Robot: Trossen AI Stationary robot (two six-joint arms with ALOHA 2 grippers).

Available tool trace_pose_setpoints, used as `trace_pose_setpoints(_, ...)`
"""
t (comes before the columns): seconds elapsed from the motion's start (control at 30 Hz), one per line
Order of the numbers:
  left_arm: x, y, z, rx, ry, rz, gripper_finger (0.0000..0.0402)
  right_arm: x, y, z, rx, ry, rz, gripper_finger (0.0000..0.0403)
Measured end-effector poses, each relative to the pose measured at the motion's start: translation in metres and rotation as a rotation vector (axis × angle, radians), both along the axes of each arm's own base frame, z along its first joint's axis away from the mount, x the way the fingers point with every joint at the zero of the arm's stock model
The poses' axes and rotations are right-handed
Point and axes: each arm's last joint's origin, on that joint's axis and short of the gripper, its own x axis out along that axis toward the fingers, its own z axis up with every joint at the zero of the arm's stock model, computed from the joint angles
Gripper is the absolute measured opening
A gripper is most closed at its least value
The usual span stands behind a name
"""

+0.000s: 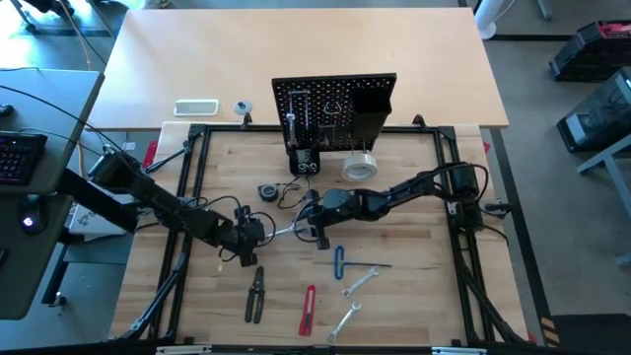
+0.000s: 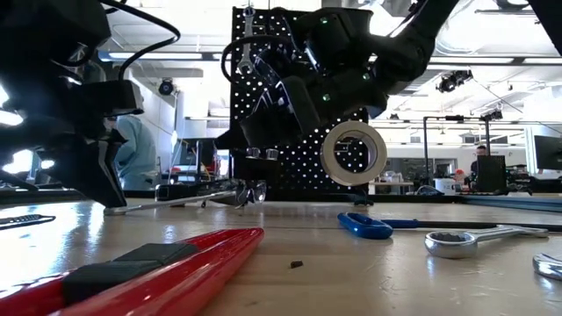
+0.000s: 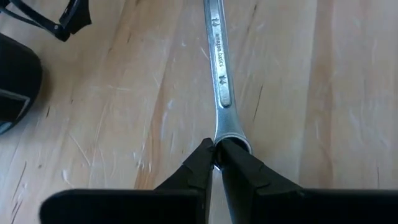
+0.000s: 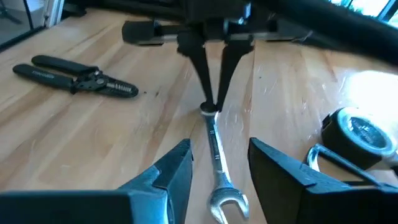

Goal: Hang tools onto peg board
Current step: Hang the top left wrench on the pegboard

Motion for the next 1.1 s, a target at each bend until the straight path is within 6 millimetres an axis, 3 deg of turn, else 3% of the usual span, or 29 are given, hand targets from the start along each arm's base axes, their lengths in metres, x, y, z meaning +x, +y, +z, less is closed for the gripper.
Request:
trace_pose_setpoints(0.17, 0.004, 0.004, 0.001, 0.002, -0.017, -0.007, 0.0021, 0.012, 0.000, 0.002, -0.012, 0.079, 0.009, 0.0156)
trace_pose_setpoints(0.4, 0.008, 0.009, 0.001, -0.003, -0.024, 0.000, 0.0021, 0.040, 0.000, -0.025, -0.040, 0.251, 0.003, 0.0156)
trace_pose_setpoints(0.6, 0.010, 0.008, -0.002, 0.000, -0.029, -0.010, 0.0021, 0.057, -0.001, -0.030, -0.103, 0.364, -0.047, 0.0156)
trace_pose_setpoints(0.8, 0.011, 0.008, -0.003, 0.003, -0.027, -0.011, 0.0021, 0.056, -0.004, -0.029, -0.118, 0.448, -0.063, 0.0151)
trace_pose_setpoints(1.0, 0.012, 0.007, -0.002, 0.006, -0.041, -0.013, 0.0021, 0.052, -0.008, -0.032, -0.079, 0.515, -0.072, 0.0102)
trace_pose_setpoints(1.1, 0.012, 0.007, -0.002, 0.013, -0.043, -0.009, 0.0021, 0.051, -0.005, -0.032, -0.077, 0.518, -0.060, 0.0101)
